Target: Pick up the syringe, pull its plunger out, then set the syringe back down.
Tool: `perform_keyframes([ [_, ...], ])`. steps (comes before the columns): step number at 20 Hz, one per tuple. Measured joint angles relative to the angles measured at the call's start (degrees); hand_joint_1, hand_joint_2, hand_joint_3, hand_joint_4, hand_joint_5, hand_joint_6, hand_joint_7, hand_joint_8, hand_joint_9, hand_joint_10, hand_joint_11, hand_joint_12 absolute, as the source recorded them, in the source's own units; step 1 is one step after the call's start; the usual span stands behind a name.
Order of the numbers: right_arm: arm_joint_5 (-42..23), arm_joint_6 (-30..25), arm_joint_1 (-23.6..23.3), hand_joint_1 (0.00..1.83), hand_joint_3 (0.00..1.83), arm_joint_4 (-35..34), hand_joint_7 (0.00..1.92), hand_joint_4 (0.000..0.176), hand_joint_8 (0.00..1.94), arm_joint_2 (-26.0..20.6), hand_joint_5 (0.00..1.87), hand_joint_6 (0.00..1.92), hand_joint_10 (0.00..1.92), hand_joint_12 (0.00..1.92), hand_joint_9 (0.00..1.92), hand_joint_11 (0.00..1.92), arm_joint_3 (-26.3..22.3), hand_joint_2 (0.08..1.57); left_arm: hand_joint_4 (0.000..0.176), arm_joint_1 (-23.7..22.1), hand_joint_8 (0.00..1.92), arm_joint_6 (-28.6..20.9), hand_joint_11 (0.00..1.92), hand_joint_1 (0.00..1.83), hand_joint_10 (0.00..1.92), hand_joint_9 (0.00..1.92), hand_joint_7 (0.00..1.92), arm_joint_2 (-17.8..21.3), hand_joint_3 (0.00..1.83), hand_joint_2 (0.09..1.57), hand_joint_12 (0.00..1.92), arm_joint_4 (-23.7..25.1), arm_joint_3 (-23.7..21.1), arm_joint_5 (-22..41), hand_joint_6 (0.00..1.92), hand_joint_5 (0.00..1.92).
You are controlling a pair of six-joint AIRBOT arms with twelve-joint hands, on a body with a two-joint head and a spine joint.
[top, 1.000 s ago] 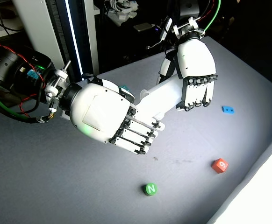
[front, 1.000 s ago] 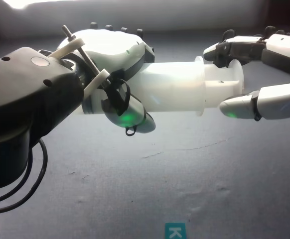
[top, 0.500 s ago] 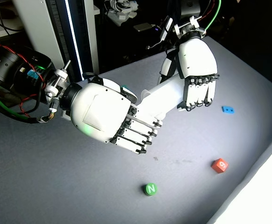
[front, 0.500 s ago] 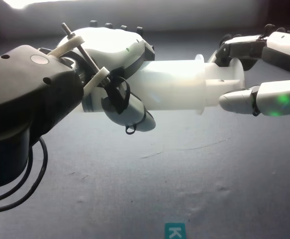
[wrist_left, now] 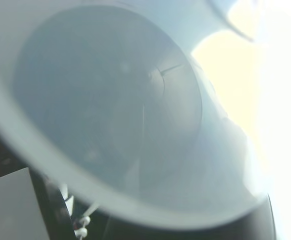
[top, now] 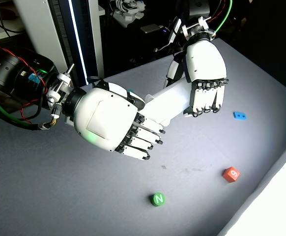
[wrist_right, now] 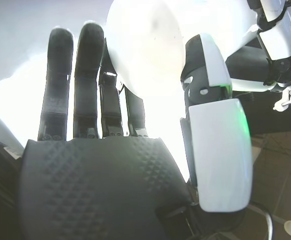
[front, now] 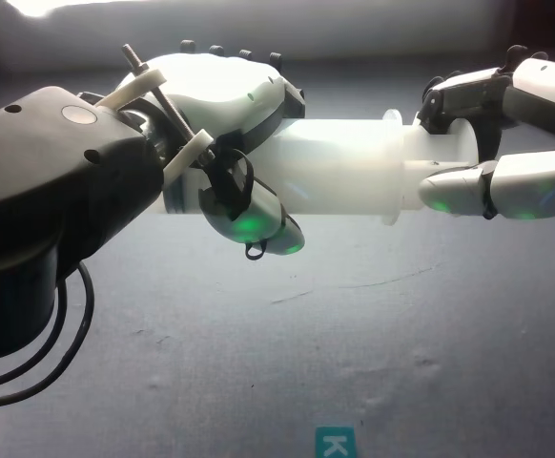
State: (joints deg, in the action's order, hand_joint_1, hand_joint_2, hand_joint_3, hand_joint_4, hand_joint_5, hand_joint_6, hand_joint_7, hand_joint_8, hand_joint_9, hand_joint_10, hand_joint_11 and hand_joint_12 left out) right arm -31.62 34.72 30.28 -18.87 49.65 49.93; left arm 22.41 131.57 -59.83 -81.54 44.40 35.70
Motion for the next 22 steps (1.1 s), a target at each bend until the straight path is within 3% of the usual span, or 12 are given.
perform_keyframes([
  [1,0.0,0.0,0.0,1.17,0.0,0.0,0.63,0.0,1.5,0.0,0.74,1.44,1.49,1.6,0.56,0.42,0.0,1.28,0.0,0.0,1.08,0.0,0.46,1.35,1.35,0.75,0.87,0.0,0.0,1.17,1.34,0.0,0.0,0.0,1.24,0.88],
  [2,0.0,0.0,0.0,1.28,0.0,0.0,0.61,0.0,1.51,-0.1,0.72,1.45,1.6,1.61,0.58,0.4,0.0,1.28,0.0,0.0,1.06,0.0,0.47,1.35,1.34,0.76,0.89,0.0,0.0,1.16,1.35,0.0,0.0,-0.1,1.22,0.89],
  [3,0.0,0.0,0.0,1.3,0.0,0.0,0.62,0.0,1.49,-0.2,0.7,1.51,1.59,1.58,0.59,0.41,0.0,1.28,0.0,0.0,1.09,0.0,0.45,1.35,1.37,0.75,0.87,0.0,0.0,1.17,1.37,0.0,0.0,-0.1,1.24,0.87],
  [9,0.2,-0.2,0.0,1.3,0.0,0.4,0.63,0.0,1.57,-3.3,0.64,1.54,1.64,1.63,0.55,0.37,-1.3,1.3,0.0,-0.5,1.09,-0.8,0.44,1.35,1.39,0.75,0.87,-0.1,0.0,1.17,1.4,0.1,-0.1,-0.7,1.22,0.87],
  [10,0.2,-0.2,0.0,1.15,0.0,0.6,0.64,0.0,1.55,-3.9,0.66,1.52,1.56,1.62,0.51,0.39,-1.4,1.3,0.0,-0.6,1.1,-1.0,0.43,1.35,1.39,0.75,0.88,-0.1,0.0,1.17,1.4,0.0,-0.1,-0.8,1.19,0.88],
  [11,0.3,-0.2,0.0,1.27,0.0,0.7,0.61,0.0,1.62,-4.6,0.67,1.47,1.64,1.63,0.52,0.36,-1.4,1.3,0.0,-0.6,1.13,-1.2,0.43,1.35,1.39,0.74,0.85,-0.1,0.0,1.18,1.39,0.0,-0.1,-0.8,1.23,0.87],
  [13,0.8,-0.2,0.0,1.3,0.0,1.2,0.62,0.0,1.62,-6.1,0.67,1.46,1.65,1.64,0.53,0.36,-1.4,1.3,0.0,-0.7,1.06,-1.5,0.46,1.35,1.36,0.76,0.89,-0.1,0.0,1.17,1.37,0.0,-0.1,-0.9,1.24,0.87],
  [15,1.2,-0.2,0.2,1.1,0.0,1.5,0.61,0.004,1.63,-7.3,0.64,1.5,1.6,1.73,0.45,0.35,-1.5,1.32,0.0,-0.7,1.08,-1.6,0.46,1.35,1.37,0.76,0.88,-0.2,0.0,1.17,1.37,-0.1,-0.1,-1.0,1.23,0.87],
  [16,1.6,-0.2,0.2,1.12,0.0,1.5,0.63,0.0,1.66,-7.9,0.68,1.39,1.59,1.71,0.45,0.33,-1.5,1.31,0.0,-0.7,1.05,-1.6,0.47,1.35,1.36,0.77,0.9,-0.2,0.0,1.16,1.37,0.0,-0.1,-1.0,1.22,0.87],
  [19,2.0,-0.2,0.4,1.1,0.0,1.9,0.61,0.012,1.59,-9.4,0.68,1.49,1.54,1.65,0.47,0.36,-1.8,1.31,0.0,-0.7,1.12,-1.8,0.45,1.35,1.39,0.74,0.87,-0.2,0.0,1.17,1.38,0.0,-0.2,-1.0,1.2,0.87],
  [20,2.1,-0.2,0.5,1.11,0.0,2.0,0.62,0.001,1.62,-9.8,0.68,1.43,1.56,1.72,0.45,0.34,-1.9,1.3,0.0,-0.8,1.11,-1.8,0.46,1.35,1.37,0.75,0.88,-0.2,0.0,1.17,1.38,0.0,-0.2,-1.0,1.2,0.88],
  [22,2.2,-0.1,0.8,1.13,0.0,2.2,0.63,0.0,1.63,-10.9,0.72,1.34,1.55,1.71,0.47,0.34,-2.0,1.29,0.0,-0.7,1.09,-1.8,0.47,1.35,1.38,0.75,0.88,-0.2,0.0,1.17,1.37,0.0,-0.2,-1.1,1.23,0.86],
])
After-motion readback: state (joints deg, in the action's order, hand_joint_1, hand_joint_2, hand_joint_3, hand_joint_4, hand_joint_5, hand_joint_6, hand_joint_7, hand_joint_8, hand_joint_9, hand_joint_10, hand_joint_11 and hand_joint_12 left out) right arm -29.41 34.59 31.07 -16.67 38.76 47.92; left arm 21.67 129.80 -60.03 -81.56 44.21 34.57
